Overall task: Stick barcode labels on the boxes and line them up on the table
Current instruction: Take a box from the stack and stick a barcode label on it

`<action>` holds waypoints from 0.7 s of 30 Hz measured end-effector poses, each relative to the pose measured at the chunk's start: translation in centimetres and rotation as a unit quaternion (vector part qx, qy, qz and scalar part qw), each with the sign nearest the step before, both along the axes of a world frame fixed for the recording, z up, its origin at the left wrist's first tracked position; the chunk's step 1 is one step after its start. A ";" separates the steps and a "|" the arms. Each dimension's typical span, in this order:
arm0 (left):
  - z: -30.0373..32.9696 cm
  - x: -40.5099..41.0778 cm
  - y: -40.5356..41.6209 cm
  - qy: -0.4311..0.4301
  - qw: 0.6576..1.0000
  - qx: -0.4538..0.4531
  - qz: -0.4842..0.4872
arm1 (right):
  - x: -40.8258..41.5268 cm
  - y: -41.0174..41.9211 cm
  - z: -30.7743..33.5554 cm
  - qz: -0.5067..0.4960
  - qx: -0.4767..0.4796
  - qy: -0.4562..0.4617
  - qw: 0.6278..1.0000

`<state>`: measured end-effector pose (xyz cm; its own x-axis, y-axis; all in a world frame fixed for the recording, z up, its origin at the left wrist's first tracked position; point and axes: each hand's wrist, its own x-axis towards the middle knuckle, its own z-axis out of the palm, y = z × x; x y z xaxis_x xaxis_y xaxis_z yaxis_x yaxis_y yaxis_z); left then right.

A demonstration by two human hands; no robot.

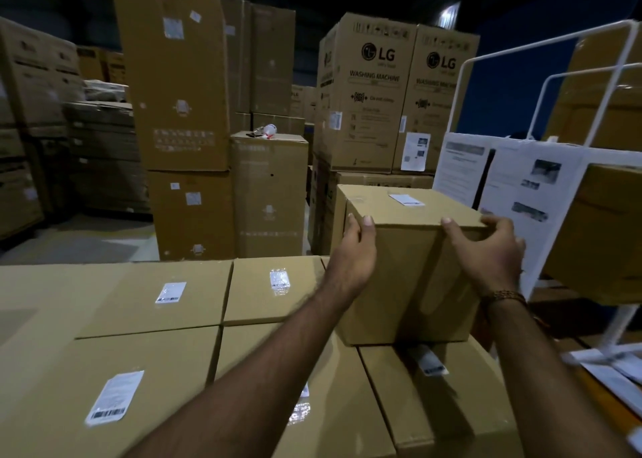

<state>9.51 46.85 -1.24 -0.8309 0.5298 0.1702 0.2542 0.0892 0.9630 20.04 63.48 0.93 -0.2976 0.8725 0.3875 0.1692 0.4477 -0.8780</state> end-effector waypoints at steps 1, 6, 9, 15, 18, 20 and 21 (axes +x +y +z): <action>0.3 0.1 -0.2 -0.001 1.000 0.007 0.002 | 0.2 -0.3 0.1 -0.003 0.001 0.006 1.000; 1.6 1.1 -3.6 0.035 0.998 0.048 0.016 | 1.5 -4.2 1.2 -0.017 0.028 0.034 0.999; 2.7 2.1 -7.8 0.064 0.994 0.077 0.033 | 2.4 -8.3 2.2 -0.008 0.046 0.056 0.997; 4.2 3.8 -19.8 0.118 0.985 0.085 0.091 | 3.3 -21.0 3.8 0.012 0.050 0.113 0.992; 4.4 4.5 -27.1 0.148 0.978 0.099 0.105 | 3.7 -28.5 3.4 0.013 0.031 0.136 0.990; 4.3 5.1 -31.9 0.175 0.973 0.103 0.114 | 3.9 -33.3 2.8 0.013 0.019 0.151 0.988; 4.2 5.4 -34.2 0.181 0.970 0.105 0.120 | 3.9 -35.7 2.5 0.014 0.010 0.160 0.987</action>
<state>14.88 12.61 2.93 -0.7915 0.2496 0.5579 0.5759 -0.0010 0.8175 23.92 27.81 3.41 -0.1809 0.8572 0.4822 -0.1272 0.4658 -0.8757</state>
